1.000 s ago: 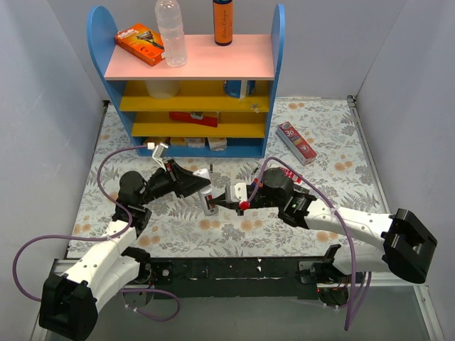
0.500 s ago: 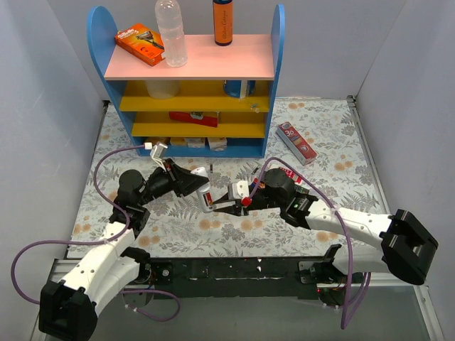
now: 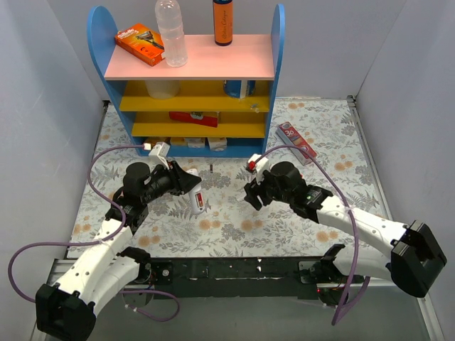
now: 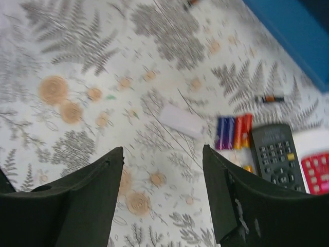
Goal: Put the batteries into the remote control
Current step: Load the battery into the remote control, then pick up the battery from the center of the board.
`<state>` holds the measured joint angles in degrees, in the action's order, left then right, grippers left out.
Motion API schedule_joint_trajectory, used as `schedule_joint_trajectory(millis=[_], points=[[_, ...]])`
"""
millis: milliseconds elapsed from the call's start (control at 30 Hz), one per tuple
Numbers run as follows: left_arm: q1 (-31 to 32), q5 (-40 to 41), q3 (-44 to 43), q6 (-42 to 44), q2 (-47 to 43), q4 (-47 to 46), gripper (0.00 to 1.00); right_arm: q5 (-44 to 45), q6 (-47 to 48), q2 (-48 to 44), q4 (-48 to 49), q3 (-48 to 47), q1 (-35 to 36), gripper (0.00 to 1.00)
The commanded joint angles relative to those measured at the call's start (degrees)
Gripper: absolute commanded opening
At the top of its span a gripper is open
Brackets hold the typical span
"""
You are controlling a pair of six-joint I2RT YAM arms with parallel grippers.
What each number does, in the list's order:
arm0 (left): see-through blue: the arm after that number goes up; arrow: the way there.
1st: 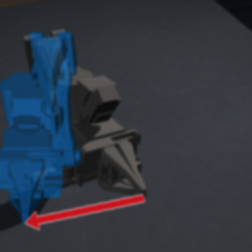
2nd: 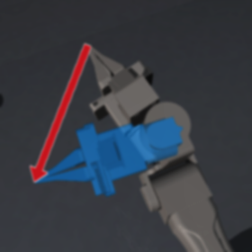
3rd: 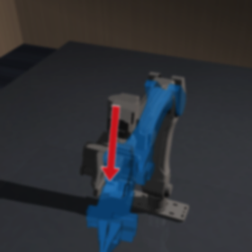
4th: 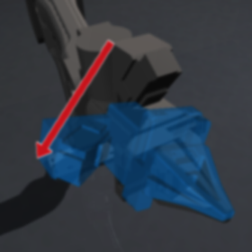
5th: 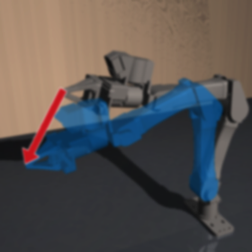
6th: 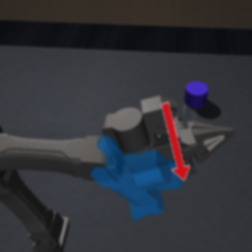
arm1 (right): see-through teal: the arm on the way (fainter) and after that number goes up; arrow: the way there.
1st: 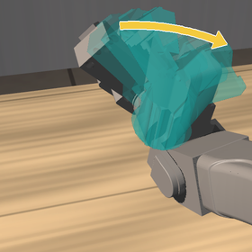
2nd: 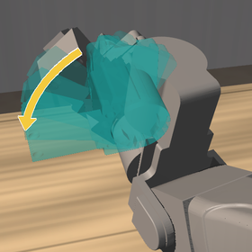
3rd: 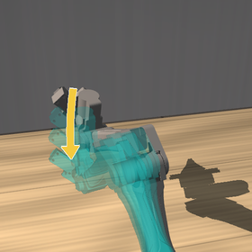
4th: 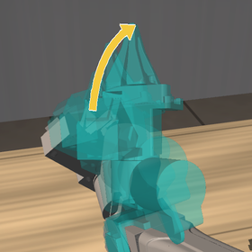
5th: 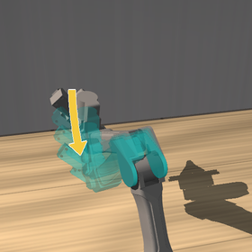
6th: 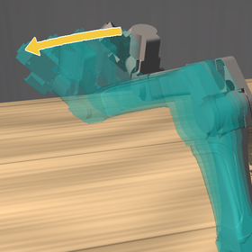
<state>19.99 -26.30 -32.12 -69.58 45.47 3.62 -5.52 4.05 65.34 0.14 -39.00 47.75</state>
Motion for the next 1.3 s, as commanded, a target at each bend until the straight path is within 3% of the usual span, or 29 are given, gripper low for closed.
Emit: schedule_joint_trajectory(millis=[0,167,500,1167,1267], points=[[0.1,2.5,-2.1,2.3,-0.2,2.8,0.0,9.2,-7.3,2.1,-12.4,-2.4,-4.5,0.7],[0.1,1.6,-0.8,1.7,-0.1,1.7,0.0,6.8,-7.8,5.2,-13.2,-2.5,-9.9,0.66],[0.1,1.6,-0.6,2.4,-0.6,2.2,0.0,6.6,-5.6,15.3,-14.6,-7.0,-15.4,0.42],[0.1,-0.4,0.1,1.2,-0.5,0.3,0.0,9.2,-4.2,22.4,-16.0,-9.7,-17.2,0.4],[0.1,-0.9,0.3,0.9,-0.5,0.0,0.0,8.2,-4.2,23.3,-16.9,-9.9,-17.2,0.34]])
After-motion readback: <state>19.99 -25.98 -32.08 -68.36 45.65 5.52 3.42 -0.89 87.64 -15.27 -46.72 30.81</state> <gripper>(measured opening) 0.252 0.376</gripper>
